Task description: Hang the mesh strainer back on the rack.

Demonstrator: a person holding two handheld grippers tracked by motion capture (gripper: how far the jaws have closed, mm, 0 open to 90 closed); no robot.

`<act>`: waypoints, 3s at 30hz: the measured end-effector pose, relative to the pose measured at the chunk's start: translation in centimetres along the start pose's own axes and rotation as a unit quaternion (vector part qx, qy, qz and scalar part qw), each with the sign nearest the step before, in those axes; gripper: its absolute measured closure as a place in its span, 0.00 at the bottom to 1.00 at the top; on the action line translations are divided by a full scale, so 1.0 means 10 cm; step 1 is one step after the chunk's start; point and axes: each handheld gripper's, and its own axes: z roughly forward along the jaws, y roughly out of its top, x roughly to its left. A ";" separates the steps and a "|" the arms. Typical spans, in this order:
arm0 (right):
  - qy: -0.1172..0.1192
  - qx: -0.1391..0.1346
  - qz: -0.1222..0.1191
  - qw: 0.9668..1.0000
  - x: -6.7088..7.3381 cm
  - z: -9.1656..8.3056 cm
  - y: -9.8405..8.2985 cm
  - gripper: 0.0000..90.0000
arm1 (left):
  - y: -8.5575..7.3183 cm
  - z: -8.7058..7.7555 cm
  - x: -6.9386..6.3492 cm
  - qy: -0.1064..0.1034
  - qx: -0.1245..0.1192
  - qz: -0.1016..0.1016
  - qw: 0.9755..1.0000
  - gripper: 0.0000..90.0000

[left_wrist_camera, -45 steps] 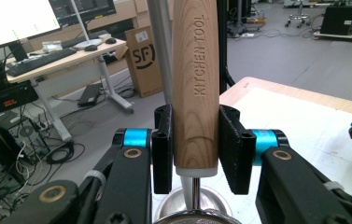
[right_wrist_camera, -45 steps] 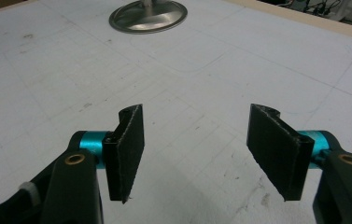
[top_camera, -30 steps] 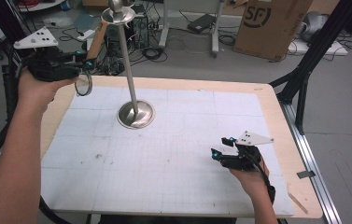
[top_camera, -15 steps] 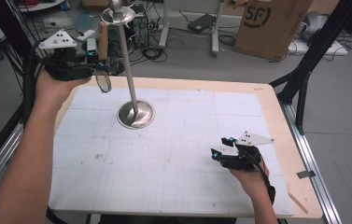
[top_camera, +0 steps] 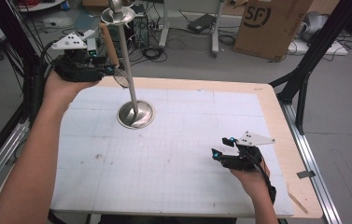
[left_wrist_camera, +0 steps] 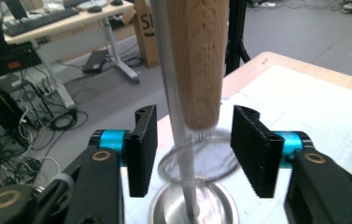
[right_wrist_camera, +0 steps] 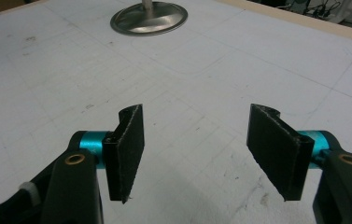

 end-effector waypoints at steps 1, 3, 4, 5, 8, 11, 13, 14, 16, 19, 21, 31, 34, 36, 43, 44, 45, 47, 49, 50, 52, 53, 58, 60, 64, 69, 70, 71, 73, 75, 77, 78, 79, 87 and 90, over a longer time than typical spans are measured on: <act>0.000 0.000 0.000 1.000 0.00 0.00 0.00 0.40 | 0.00 -0.01 -0.01 -0.003 -0.004 -0.004 1.000 0.52; -0.001 0.002 -0.001 1.000 0.00 0.00 0.00 0.40 | 0.00 -0.04 -0.02 -0.005 -0.009 -0.010 1.000 0.49; -0.001 0.002 0.000 1.000 0.00 0.00 0.00 0.40 | -0.01 -0.05 -0.02 -0.005 -0.011 -0.010 1.000 0.47; -0.001 0.002 0.001 1.000 0.01 0.00 0.00 0.40 | -0.01 -0.07 -0.03 -0.003 -0.011 -0.010 1.000 0.45; -0.001 0.002 0.001 1.000 0.01 0.00 0.00 0.40 | -0.02 -0.12 -0.05 0.001 -0.017 -0.008 1.000 0.40; -0.001 0.001 0.001 1.000 0.01 0.00 0.00 0.40 | -0.04 -0.19 -0.06 0.001 -0.020 -0.009 1.000 0.37; -0.001 0.000 0.000 1.000 0.01 0.00 0.00 0.40 | -0.07 -0.23 -0.06 -0.001 -0.024 -0.014 1.000 0.35; -0.001 0.000 0.000 1.000 0.01 0.00 0.00 0.40 | -0.08 -0.24 -0.06 -0.003 -0.024 -0.014 1.000 0.35; -0.001 0.002 -0.002 1.000 0.01 0.00 0.00 0.40 | -0.11 -0.28 -0.08 -0.006 -0.026 -0.016 1.000 0.32; 0.000 0.001 -0.003 1.000 0.01 0.00 0.00 0.40 | -0.15 -0.31 -0.11 -0.006 -0.036 -0.010 0.999 0.29; -0.001 0.002 -0.001 1.000 0.01 0.00 0.00 0.40 | -0.16 -0.34 -0.14 -0.002 -0.040 -0.005 0.999 0.26; -0.003 0.000 -0.001 1.000 0.01 0.00 0.00 0.40 | -0.22 -0.42 -0.32 -0.033 -0.047 0.015 0.998 0.24; -0.003 0.001 -0.002 1.000 0.01 0.00 0.00 0.40 | -0.25 -0.42 -0.37 -0.045 -0.047 0.016 0.998 0.23; -0.002 0.001 -0.003 1.000 0.01 0.00 0.00 0.40 | -0.27 -0.42 -0.40 -0.051 -0.047 0.020 0.997 0.22; -0.004 0.000 -0.003 1.000 0.01 0.00 0.00 0.40 | -0.37 -0.39 -0.51 -0.063 -0.055 0.029 0.996 0.22; -0.004 0.000 -0.003 1.000 0.01 0.00 0.00 0.40 | -0.40 -0.38 -0.52 -0.068 -0.055 0.029 0.996 0.22; -0.004 0.000 0.000 1.000 0.01 0.00 0.00 0.40 | -0.42 -0.36 -0.53 -0.070 -0.055 0.028 0.996 0.22; -0.004 0.001 0.000 1.000 0.01 -0.01 0.00 0.40 | -0.47 -0.33 -0.55 -0.075 -0.055 0.021 0.995 0.21; -0.004 0.001 0.000 1.000 0.01 -0.01 0.00 0.40 | -0.53 -0.30 -0.58 -0.081 -0.055 0.014 0.995 0.21; -0.004 0.001 0.000 1.000 0.01 -0.01 0.00 0.40 | -0.56 -0.28 -0.59 -0.083 -0.052 0.015 0.995 0.21; -0.004 0.000 -0.002 1.000 0.02 -0.01 0.00 0.40 | -0.62 -0.24 -0.62 -0.086 -0.049 0.016 0.995 0.21; -0.005 -0.002 -0.005 1.000 0.02 -0.01 0.01 0.40 | -0.65 -0.22 -0.64 -0.089 -0.049 0.016 0.995 0.21; -0.006 -0.002 -0.005 1.000 0.02 -0.02 0.01 0.40 | -0.78 -0.14 -0.69 -0.103 -0.047 0.011 0.994 0.20; -0.006 -0.002 -0.004 1.000 0.02 -0.01 0.01 0.40 | -0.83 -0.12 -0.73 -0.113 -0.049 0.012 0.992 0.19; -0.007 -0.002 -0.002 1.000 0.02 -0.02 0.01 0.40 | -0.92 -0.08 -0.78 -0.126 -0.045 0.021 0.991 0.19; -0.008 -0.001 -0.002 1.000 0.02 -0.02 0.00 0.40 | -1.04 -0.03 -0.81 -0.111 -0.031 0.022 0.993 0.19; -0.008 -0.001 -0.001 1.000 0.02 -0.02 0.00 0.40 | -1.07 -0.01 -0.81 -0.111 -0.027 0.024 0.993 0.19; -0.007 0.000 -0.001 1.000 0.02 -0.01 0.00 0.40 | -1.09 0.00 -0.82 -0.111 -0.025 0.022 0.993 0.19; -0.007 0.002 -0.002 1.000 0.02 -0.01 0.00 0.40 | -1.14 0.02 -0.82 -0.114 -0.025 0.016 0.993 0.19; -0.006 0.002 -0.002 1.000 0.02 0.00 0.00 0.40 | -1.19 0.04 -0.81 -0.115 -0.021 0.012 0.993 0.19; -0.007 0.002 -0.002 1.000 0.02 0.00 0.00 0.40 | -1.23 0.05 -0.81 -0.115 -0.016 0.008 0.993 0.19; -0.006 0.002 -0.002 1.000 0.02 -0.01 0.00 0.40 | -1.25 0.06 -0.81 -0.115 -0.014 0.006 0.993 0.19; -0.007 0.001 -0.002 1.000 0.02 -0.01 0.00 0.40 | -1.27 0.07 -0.80 -0.115 -0.013 0.005 0.993 0.19; -0.006 0.000 0.000 1.000 0.02 -0.01 -0.01 0.40 | -1.45 0.15 -0.84 -0.108 0.005 0.002 0.994 0.19; -0.006 -0.002 0.001 1.000 0.01 -0.02 -0.02 0.40 | -1.51 0.18 -0.86 -0.108 0.008 -0.001 0.994 0.19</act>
